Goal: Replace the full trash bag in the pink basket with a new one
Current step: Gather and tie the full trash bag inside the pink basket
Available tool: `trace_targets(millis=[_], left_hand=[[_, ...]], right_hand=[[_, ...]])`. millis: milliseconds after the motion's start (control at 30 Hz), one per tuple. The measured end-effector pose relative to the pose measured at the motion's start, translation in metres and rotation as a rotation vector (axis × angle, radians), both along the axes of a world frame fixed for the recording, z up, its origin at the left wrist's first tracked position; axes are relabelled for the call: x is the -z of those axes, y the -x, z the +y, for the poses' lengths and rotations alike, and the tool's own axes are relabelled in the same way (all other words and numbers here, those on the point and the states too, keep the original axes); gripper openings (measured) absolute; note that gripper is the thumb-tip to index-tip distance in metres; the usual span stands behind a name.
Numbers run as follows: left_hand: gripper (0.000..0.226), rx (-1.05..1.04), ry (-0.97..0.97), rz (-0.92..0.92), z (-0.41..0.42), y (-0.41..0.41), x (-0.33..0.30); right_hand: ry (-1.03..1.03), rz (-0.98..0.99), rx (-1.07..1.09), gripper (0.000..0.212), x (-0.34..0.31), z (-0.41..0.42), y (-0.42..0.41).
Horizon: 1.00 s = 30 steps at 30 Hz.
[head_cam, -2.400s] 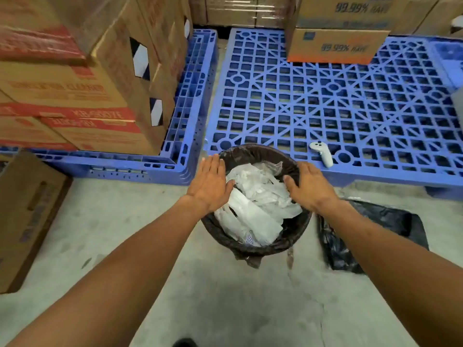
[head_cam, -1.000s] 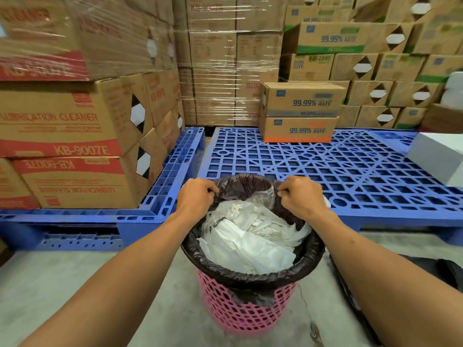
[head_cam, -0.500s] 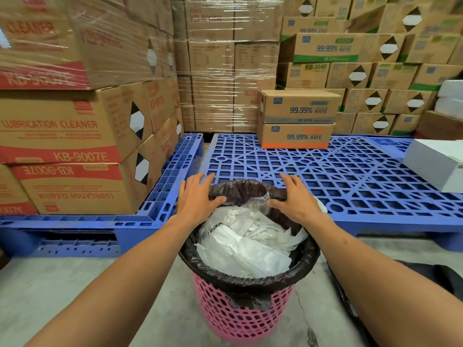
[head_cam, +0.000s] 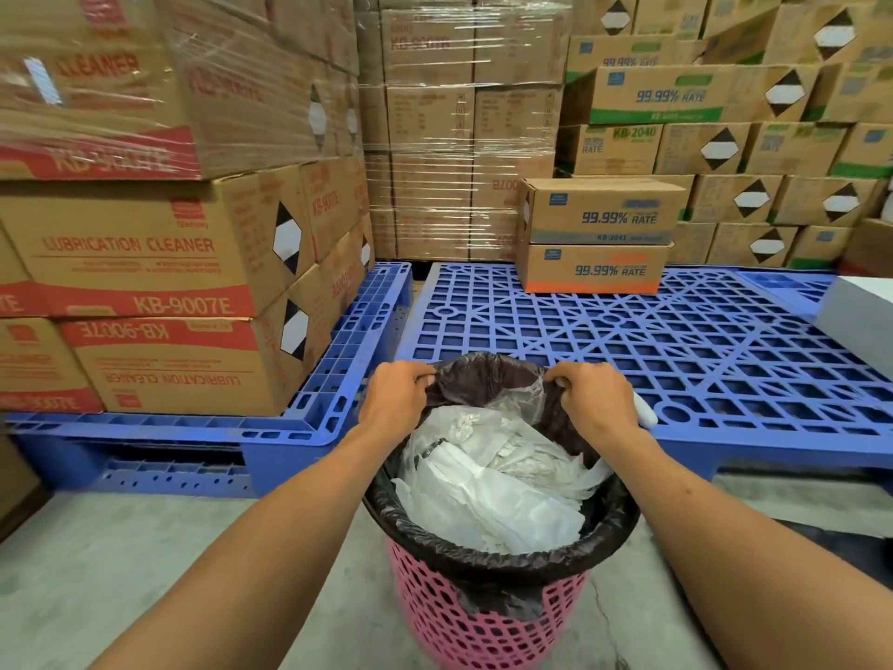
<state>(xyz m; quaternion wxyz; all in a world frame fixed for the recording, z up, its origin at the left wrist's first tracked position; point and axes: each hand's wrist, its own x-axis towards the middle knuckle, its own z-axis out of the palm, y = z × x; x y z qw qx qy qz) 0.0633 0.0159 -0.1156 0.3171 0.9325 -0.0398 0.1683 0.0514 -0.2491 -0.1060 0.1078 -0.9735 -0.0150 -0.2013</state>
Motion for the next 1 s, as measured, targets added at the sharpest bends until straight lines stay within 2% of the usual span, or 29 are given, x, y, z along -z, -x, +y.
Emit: trace_targets(millis=[167,367,433,467,533,600,633,733,900,1000], left_hand=[[0.023,0.045,0.018,-0.042,0.002,0.001,-0.003],[0.023,0.077,-0.115,-0.026,-0.005,-0.002,-0.003],[0.033,0.06,-0.082,-0.019,-0.01,-0.006,-0.009],[0.043,0.021,-0.089,-0.008,-0.014,-0.009,-0.013],[0.053,-0.063,-0.15,-0.007,-0.025,-0.017,-0.017],[0.051,-0.102,-0.204,0.005,-0.035,-0.021,-0.018],[0.046,-0.108,-0.202,0.021,-0.039,-0.022,-0.017],[0.026,-0.147,-0.056,0.025,-0.043,-0.024,-0.006],[0.018,-0.068,0.324,-0.059,-0.04,-0.022,-0.001],[0.014,0.006,0.368,-0.011,-0.036,-0.018,-0.006]], right_hand=[[-0.188,-0.033,-0.052,0.028,-0.003,0.002,0.002],[-0.338,0.047,-0.095,0.018,-0.003,-0.001,-0.001],[-0.414,0.054,-0.087,0.014,-0.004,0.0,-0.004],[-0.431,0.042,-0.071,0.016,-0.003,0.001,-0.007],[-0.366,0.027,0.002,0.04,-0.003,0.004,-0.014],[-0.28,0.078,0.058,0.063,-0.001,0.011,-0.02],[-0.258,0.116,0.066,0.067,0.0,0.014,-0.023],[-0.249,0.158,0.122,0.043,0.004,0.02,-0.028],[-0.324,0.001,0.133,0.019,0.011,0.017,-0.031],[-0.369,0.012,0.074,0.01,0.01,0.017,-0.029]])
